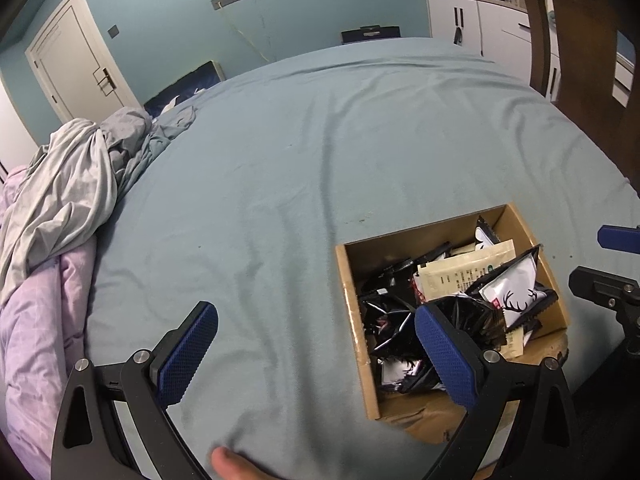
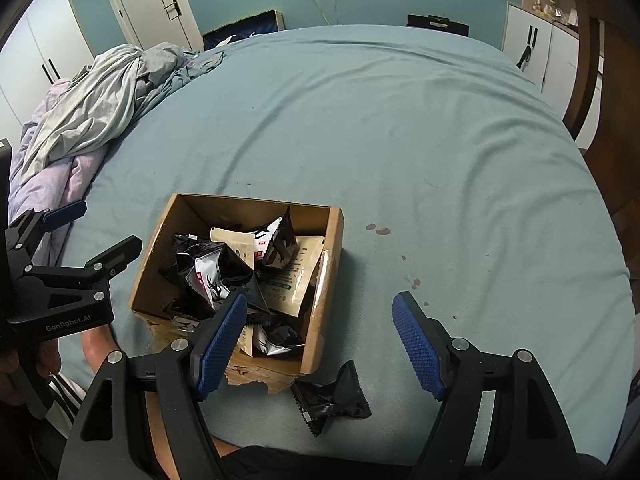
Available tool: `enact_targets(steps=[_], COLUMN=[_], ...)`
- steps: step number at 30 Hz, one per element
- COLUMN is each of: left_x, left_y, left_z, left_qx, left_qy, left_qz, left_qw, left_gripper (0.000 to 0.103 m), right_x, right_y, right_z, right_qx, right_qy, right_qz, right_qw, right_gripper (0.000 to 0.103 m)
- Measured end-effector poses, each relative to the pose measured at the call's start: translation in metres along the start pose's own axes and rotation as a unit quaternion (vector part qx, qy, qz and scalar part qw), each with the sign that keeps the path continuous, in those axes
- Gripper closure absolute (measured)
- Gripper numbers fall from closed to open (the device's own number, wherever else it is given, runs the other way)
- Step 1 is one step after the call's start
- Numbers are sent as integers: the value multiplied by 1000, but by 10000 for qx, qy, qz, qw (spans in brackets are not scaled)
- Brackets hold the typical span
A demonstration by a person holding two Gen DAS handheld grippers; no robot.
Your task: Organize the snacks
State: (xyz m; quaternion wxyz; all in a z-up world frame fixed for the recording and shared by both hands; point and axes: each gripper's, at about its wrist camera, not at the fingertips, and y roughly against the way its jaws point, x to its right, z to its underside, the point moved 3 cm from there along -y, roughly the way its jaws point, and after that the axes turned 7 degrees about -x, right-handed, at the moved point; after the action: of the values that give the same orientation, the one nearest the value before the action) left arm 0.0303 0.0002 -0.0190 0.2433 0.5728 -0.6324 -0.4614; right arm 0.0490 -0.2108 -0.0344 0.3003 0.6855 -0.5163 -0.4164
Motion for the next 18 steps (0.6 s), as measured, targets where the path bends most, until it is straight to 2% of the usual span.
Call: enact_targets(steps=[8,18], left_x=[7,7], left_y=[5,6], left_z=[0,-2], left_qx=[62,99], left_qy=[-148,-107], left_qz=[-21,107], left_qw=[9999,9998], left_gripper=[2,2], right_x=[1,2], right_y=[0,1], right_z=[-1,-2], right_qx=[-11,-7], right_qy=[18,28], right_qz=[16,-10], right_qw=[10000,10000], right_gripper=[28,28])
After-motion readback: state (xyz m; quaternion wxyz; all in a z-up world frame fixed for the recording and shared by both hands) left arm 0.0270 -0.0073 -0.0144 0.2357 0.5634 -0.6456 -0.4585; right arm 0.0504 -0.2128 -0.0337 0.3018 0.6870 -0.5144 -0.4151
